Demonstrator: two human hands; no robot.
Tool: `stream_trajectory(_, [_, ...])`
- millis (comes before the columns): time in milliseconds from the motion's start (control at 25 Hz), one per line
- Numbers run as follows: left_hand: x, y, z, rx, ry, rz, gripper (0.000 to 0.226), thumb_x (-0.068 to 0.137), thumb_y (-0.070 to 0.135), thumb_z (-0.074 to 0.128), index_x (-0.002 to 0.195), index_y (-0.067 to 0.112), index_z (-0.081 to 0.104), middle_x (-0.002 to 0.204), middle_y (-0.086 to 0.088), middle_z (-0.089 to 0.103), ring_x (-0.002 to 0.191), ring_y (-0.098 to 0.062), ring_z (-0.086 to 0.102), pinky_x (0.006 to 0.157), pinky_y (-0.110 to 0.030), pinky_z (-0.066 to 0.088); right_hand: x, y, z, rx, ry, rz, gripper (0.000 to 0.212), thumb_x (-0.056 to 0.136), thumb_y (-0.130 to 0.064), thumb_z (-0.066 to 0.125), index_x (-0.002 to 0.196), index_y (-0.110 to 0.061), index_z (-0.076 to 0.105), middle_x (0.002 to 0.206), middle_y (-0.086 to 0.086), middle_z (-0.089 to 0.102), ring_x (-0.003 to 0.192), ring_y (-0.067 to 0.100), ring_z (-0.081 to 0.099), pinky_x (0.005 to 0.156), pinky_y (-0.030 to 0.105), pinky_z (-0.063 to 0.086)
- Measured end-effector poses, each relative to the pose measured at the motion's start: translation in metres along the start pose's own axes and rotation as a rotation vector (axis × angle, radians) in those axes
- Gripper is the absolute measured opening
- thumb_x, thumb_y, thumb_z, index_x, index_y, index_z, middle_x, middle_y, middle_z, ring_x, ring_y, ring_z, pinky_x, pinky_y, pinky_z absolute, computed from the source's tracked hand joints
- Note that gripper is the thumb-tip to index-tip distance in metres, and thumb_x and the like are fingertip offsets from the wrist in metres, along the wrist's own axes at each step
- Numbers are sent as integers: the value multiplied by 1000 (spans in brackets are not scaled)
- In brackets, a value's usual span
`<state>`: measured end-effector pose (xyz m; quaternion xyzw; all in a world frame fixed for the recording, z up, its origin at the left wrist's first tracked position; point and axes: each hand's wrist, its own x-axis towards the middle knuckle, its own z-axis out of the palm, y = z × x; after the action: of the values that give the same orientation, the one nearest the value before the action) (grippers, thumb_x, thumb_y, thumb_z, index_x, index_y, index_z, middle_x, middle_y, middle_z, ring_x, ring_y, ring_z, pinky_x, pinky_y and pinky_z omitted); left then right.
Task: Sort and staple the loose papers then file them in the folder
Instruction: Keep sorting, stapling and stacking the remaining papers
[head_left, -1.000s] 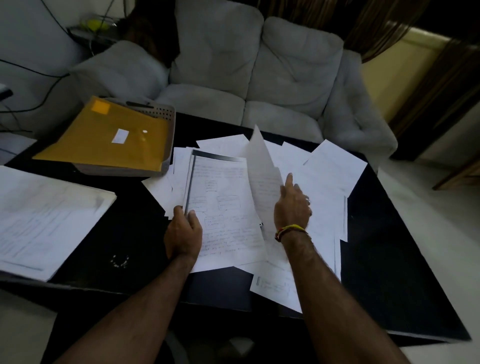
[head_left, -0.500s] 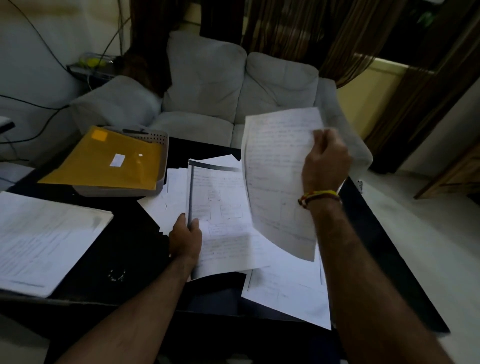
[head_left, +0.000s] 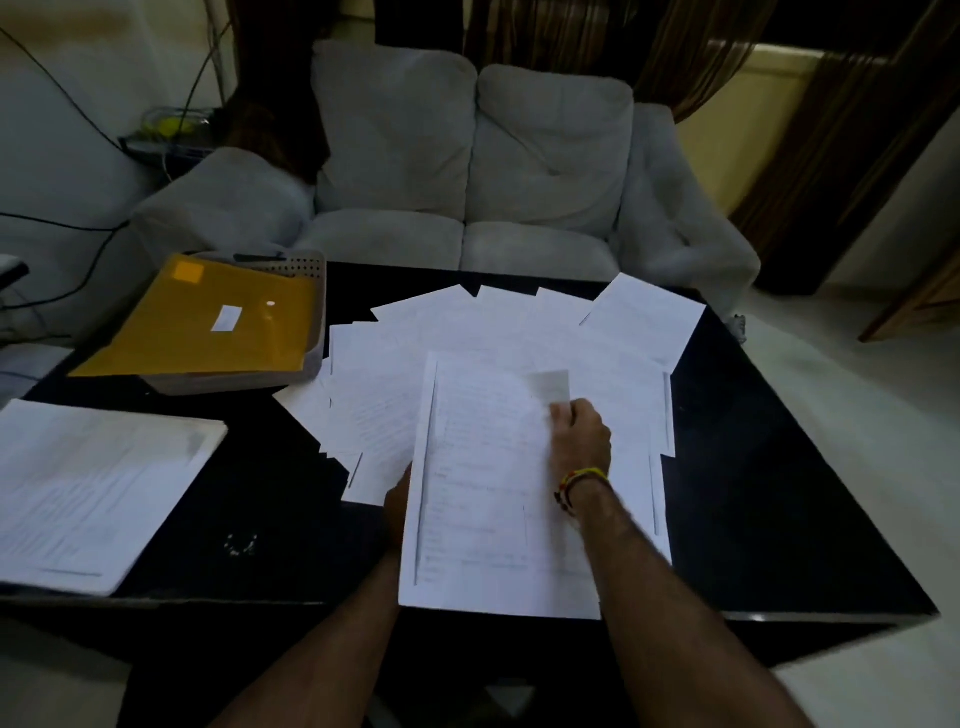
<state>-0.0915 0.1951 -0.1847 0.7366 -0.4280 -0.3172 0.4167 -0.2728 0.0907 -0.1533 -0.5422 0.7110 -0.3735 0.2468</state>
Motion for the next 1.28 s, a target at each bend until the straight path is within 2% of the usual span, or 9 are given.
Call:
stream_trajectory(80, [-4,3,6,-36,-7,-40,7,98,18,50,101,19,56,90,1,62,88,-26,58,63,-15,43,-1,21,11,-58,-35,38,23,96,-33,48,84,-15,52,92,15,66,89,34,59,64,31,33])
stream_trajectory(120, [-5,2,9,-43,18,-14,9,99,22,48,91,19,52,80,7,58,82,-24,58,58,-18,41,0,30,15,-105,-33,36,23,97,-34,47,88,-13,52,94,16,66,91,35,60,65,32,34])
stream_trajectory(280, [-8,2,10,-96,95,12,31,103,34,37,107,14,61,95,15,57,93,-11,54,79,-19,35,3,43,24,-316,36,-41,32,101,-37,41,105,-8,52,102,17,65,98,38,61,73,39,44])
stream_trajectory(480, [-1,-7,11,13,40,61,31,88,36,65,112,18,58,100,7,67,89,-13,63,78,-22,49,8,34,31,-399,49,30,37,101,-39,40,115,-6,49,112,16,64,105,39,58,80,40,45])
stream_trajectory(680, [4,-13,12,49,26,118,27,92,25,61,114,9,60,106,1,67,95,-16,62,84,-25,48,20,21,29,-351,-25,168,46,100,-45,38,121,-5,45,116,17,64,108,38,59,87,39,44])
stream_trajectory(880, [5,-7,9,45,-3,77,20,98,25,52,96,5,57,95,1,65,88,-17,60,74,-25,43,22,11,12,-233,-151,269,54,100,-48,34,128,-3,46,122,17,62,113,35,58,92,37,43])
stream_trajectory(1000, [2,-5,11,109,24,65,23,100,23,45,83,8,46,80,1,58,77,-22,56,65,-27,36,23,16,-1,-78,-220,262,43,99,-41,45,114,-3,57,114,15,63,111,34,57,91,34,43])
stream_trajectory(1120, [-2,-3,14,165,65,66,28,101,23,40,76,13,35,70,0,51,68,-23,50,59,-29,31,17,25,-20,-280,10,265,36,91,-34,62,113,-5,59,119,15,57,115,35,53,91,40,44])
stream_trajectory(1280, [5,1,20,205,134,30,33,102,30,38,75,11,41,72,-6,55,71,-31,57,62,-31,36,3,33,-39,-597,172,506,82,75,-50,75,128,4,45,129,22,44,118,37,46,93,49,43])
